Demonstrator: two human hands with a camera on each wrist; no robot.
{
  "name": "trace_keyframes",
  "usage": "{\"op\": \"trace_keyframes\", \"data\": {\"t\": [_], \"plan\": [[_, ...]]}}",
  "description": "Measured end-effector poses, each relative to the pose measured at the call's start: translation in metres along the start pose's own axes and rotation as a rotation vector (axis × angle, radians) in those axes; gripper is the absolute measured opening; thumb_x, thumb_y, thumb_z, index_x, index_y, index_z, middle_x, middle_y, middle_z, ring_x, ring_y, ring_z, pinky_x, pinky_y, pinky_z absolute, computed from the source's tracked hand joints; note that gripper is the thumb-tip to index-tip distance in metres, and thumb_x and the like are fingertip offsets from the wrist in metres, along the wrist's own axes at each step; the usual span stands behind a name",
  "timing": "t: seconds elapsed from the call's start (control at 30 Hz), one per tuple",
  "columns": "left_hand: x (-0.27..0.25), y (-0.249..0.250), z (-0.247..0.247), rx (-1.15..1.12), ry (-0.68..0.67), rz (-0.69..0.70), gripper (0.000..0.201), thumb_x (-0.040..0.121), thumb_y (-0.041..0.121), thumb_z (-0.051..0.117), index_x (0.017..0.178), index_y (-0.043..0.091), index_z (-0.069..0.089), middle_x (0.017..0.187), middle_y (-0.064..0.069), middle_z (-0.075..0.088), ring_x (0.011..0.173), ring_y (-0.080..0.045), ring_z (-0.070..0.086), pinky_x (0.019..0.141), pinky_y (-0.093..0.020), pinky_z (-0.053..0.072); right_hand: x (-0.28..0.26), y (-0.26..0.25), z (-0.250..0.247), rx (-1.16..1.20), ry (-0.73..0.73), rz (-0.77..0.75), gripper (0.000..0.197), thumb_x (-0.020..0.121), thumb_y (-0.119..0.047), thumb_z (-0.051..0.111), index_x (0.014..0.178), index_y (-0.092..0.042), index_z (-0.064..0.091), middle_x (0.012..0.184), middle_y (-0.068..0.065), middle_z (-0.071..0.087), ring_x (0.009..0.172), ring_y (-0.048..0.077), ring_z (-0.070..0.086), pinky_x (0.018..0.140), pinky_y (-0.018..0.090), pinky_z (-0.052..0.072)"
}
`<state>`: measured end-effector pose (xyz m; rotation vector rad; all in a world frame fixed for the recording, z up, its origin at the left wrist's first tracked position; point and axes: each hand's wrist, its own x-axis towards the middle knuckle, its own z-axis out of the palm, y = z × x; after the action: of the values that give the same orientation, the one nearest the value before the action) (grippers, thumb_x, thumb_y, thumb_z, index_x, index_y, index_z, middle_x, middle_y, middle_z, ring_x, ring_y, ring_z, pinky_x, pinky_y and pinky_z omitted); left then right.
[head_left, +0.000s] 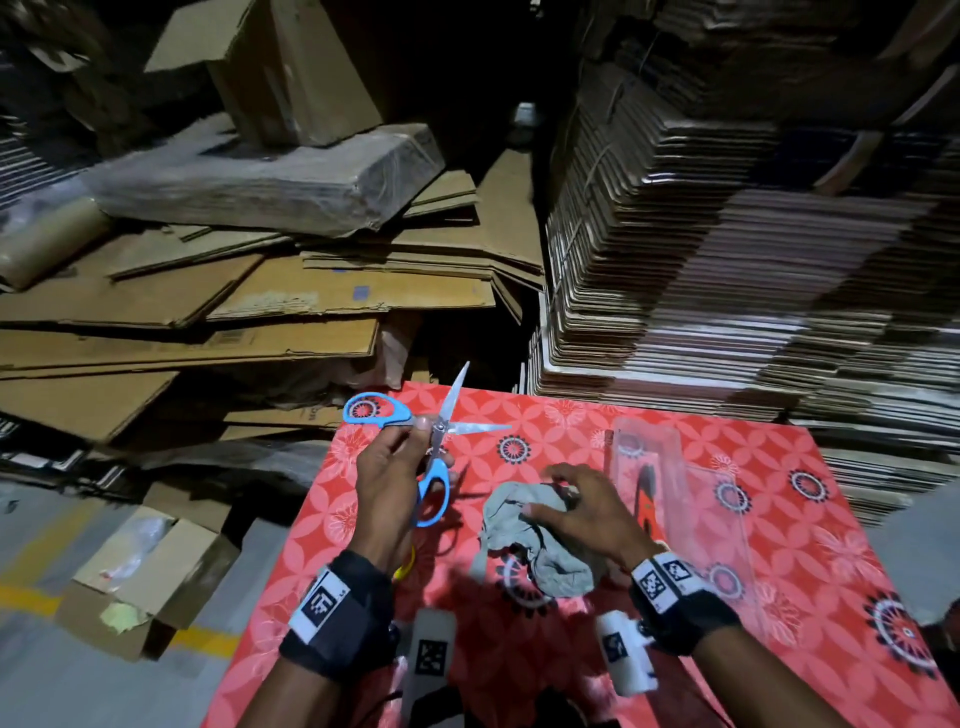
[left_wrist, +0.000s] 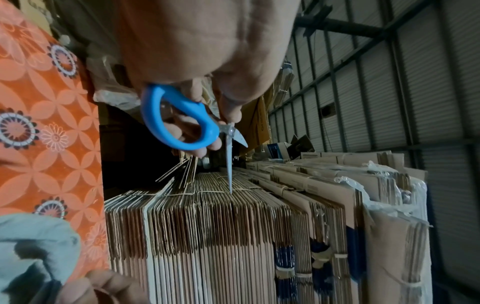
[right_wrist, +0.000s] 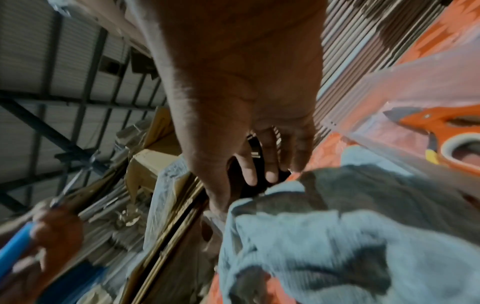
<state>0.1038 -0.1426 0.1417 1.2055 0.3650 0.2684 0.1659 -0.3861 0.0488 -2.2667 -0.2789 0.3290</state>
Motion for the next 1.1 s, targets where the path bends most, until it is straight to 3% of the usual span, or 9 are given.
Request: {"op": "trace_keyframes", "data": {"t": [0.17, 0.23, 0.3, 0.4, 0.57, 0.63, 0.73, 0.93, 1.1], "plan": [[-0.006, 0.000, 0.003, 0.070, -0.081, 0.146, 0.017, 0.098, 0.016, 0.069, 0.094, 0.003, 0.078, 0.090, -0.021, 0.071, 0.080, -0.029, 0.065, 0.072, -0.039, 0.058, 0.019, -0.008, 0.012, -0.222, -0.165, -0.086, 0.067, 0.095, -0.061, 0.064, 0.155, -0.040, 0.041, 0.156, -0.004, 0.041, 0.146, 0.018, 0.020, 0.121, 0.050, 0.022], [-0.010, 0.004, 0.004, 0.119, -0.089, 0.208, 0.015, 0.097, 0.012, 0.070, 0.091, 0.001, 0.078, 0.085, -0.015, 0.072, 0.079, -0.020, 0.066, 0.067, -0.028, 0.058, 0.026, -0.010, 0.014, -0.309, -0.229, -0.078, 0.062, 0.097, -0.055, 0.064, 0.153, -0.036, 0.045, 0.142, 0.001, 0.056, 0.139, 0.022, 0.034, 0.119, 0.051, 0.027], [-0.012, 0.007, 0.002, 0.154, -0.073, 0.251, 0.014, 0.097, 0.009, 0.070, 0.093, 0.000, 0.079, 0.084, -0.012, 0.074, 0.077, -0.016, 0.068, 0.066, -0.022, 0.057, 0.026, -0.014, 0.014, -0.291, -0.222, -0.089, 0.044, 0.094, -0.042, 0.071, 0.135, -0.029, 0.062, 0.108, -0.006, 0.069, 0.111, 0.019, 0.057, 0.110, 0.049, 0.043], [-0.012, 0.009, -0.003, 0.171, -0.063, 0.286, 0.013, 0.097, 0.010, 0.070, 0.093, 0.001, 0.079, 0.088, -0.012, 0.076, 0.076, -0.019, 0.071, 0.064, -0.031, 0.061, 0.018, -0.018, 0.008, -0.098, -0.113, -0.149, 0.011, 0.092, -0.023, 0.072, 0.102, -0.024, 0.076, 0.094, -0.008, 0.077, 0.083, 0.010, 0.073, 0.082, 0.041, 0.060], [-0.008, 0.002, -0.006, 0.227, 0.005, 0.308, 0.017, 0.096, 0.011, 0.072, 0.082, 0.003, 0.077, 0.082, -0.006, 0.074, 0.072, -0.004, 0.068, 0.065, -0.026, 0.057, -0.009, -0.042, -0.022, 0.188, 0.229, -0.168, 0.012, 0.096, -0.013, 0.071, 0.092, -0.022, 0.078, 0.085, -0.010, 0.077, 0.076, 0.001, 0.069, 0.066, 0.016, 0.051], [-0.004, -0.007, -0.009, 0.299, -0.012, 0.288, 0.024, 0.099, 0.017, 0.071, 0.076, 0.015, 0.076, 0.078, -0.001, 0.071, 0.071, -0.009, 0.063, 0.064, -0.032, 0.053, -0.018, -0.052, -0.036, 0.344, 0.350, -0.159, 0.009, 0.098, -0.012, 0.070, 0.092, -0.015, 0.077, 0.082, 0.001, 0.076, 0.073, 0.011, 0.070, 0.061, 0.023, 0.055], [-0.005, -0.015, -0.005, 0.420, -0.031, 0.258, 0.037, 0.101, 0.014, 0.068, 0.067, 0.027, 0.071, 0.063, 0.012, 0.059, 0.064, -0.001, 0.053, 0.061, -0.022, 0.044, -0.025, -0.068, -0.053, 0.456, 0.529, -0.188, 0.011, 0.096, -0.010, 0.070, 0.090, -0.018, 0.073, 0.082, -0.002, 0.075, 0.075, 0.015, 0.070, 0.066, 0.032, 0.056], [-0.017, -0.008, 0.011, 0.467, -0.097, 0.247, 0.025, 0.100, 0.009, 0.065, 0.076, 0.005, 0.069, 0.060, 0.005, 0.051, 0.050, -0.007, 0.045, 0.051, -0.017, 0.040, -0.035, -0.107, -0.057, 0.480, 0.631, -0.267, 0.020, 0.089, 0.002, 0.069, 0.086, -0.018, 0.063, 0.080, 0.007, 0.066, 0.073, 0.025, 0.062, 0.069, 0.033, 0.049], [-0.023, -0.004, 0.022, 0.549, -0.136, 0.328, 0.023, 0.099, 0.013, 0.066, 0.076, 0.011, 0.070, 0.068, -0.007, 0.060, 0.057, -0.006, 0.046, 0.055, -0.024, 0.039, -0.039, -0.121, -0.024, 0.372, 0.546, -0.307, 0.023, 0.083, -0.001, 0.076, 0.082, -0.021, 0.063, 0.071, -0.003, 0.065, 0.062, 0.013, 0.057, 0.059, 0.030, 0.046]]}}
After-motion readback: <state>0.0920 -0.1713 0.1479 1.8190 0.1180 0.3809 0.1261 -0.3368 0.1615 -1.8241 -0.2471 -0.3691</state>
